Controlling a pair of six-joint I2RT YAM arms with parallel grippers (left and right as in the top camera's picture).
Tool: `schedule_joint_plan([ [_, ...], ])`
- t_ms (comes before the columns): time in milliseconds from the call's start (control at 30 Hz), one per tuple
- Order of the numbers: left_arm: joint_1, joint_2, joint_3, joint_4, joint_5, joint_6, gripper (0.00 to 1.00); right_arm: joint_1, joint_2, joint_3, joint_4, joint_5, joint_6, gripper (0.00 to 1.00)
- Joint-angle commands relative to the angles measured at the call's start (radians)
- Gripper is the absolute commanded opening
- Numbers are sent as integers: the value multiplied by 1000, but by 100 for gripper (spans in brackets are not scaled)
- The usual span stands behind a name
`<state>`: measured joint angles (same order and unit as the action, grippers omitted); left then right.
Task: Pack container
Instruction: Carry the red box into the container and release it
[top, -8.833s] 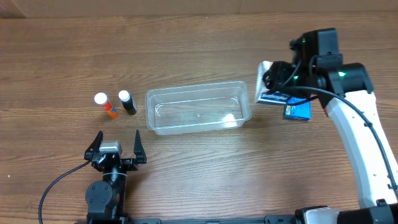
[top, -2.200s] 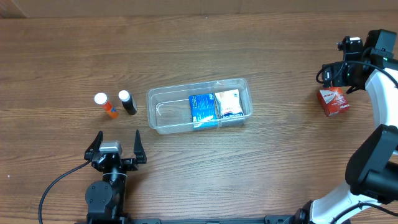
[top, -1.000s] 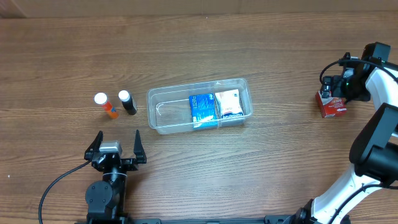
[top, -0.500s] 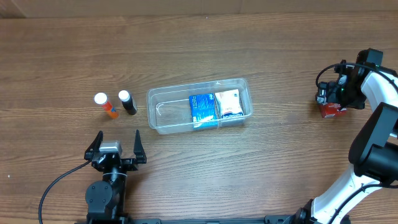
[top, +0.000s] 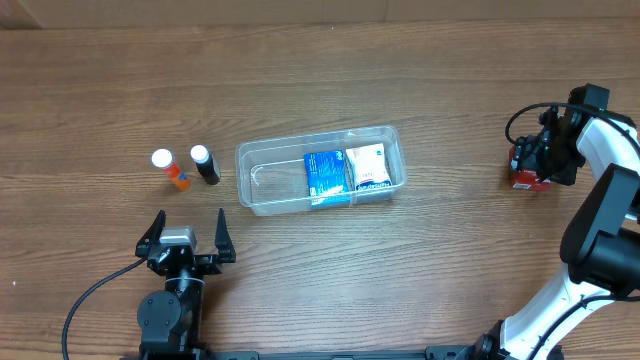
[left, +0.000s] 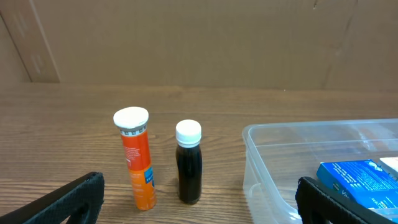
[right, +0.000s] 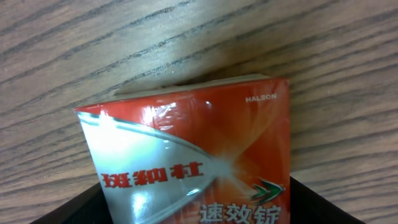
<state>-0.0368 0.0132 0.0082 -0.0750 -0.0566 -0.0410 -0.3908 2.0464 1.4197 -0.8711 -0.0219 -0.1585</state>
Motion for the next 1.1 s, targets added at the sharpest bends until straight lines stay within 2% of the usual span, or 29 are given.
schedule_joint_plan([
  [0,4,-7,-3,4,1,16,100,6,-36,-3,-18,3,55,79],
  [100,4,-7,-3,4,1,16,100,14,-38,3,-56,2,134,78],
  [167,4,-7,-3,4,1,16,100,32,-48,28,-101,-7,191,73],
  [333,4,-7,-3,4,2,16,100,125,-153,95,-192,-121,213,63],
  [433,4,-7,-3,4,1,16,100,230,-272,130,-240,-100,267,58],
  [567,4,-7,-3,4,1,16,100,417,-451,145,-256,-30,392,58],
  [600,4,-7,-3,4,2,16,100,533,-526,145,-242,-13,439,58],
  [667,4,-7,-3,4,1,16,100,642,-565,145,-226,6,487,58],
  [867,4,-7,-3,4,1,16,100,927,-489,145,-128,37,620,58],
  [1067,4,-7,-3,4,1,16,100,1060,-289,145,-10,36,713,58],
])
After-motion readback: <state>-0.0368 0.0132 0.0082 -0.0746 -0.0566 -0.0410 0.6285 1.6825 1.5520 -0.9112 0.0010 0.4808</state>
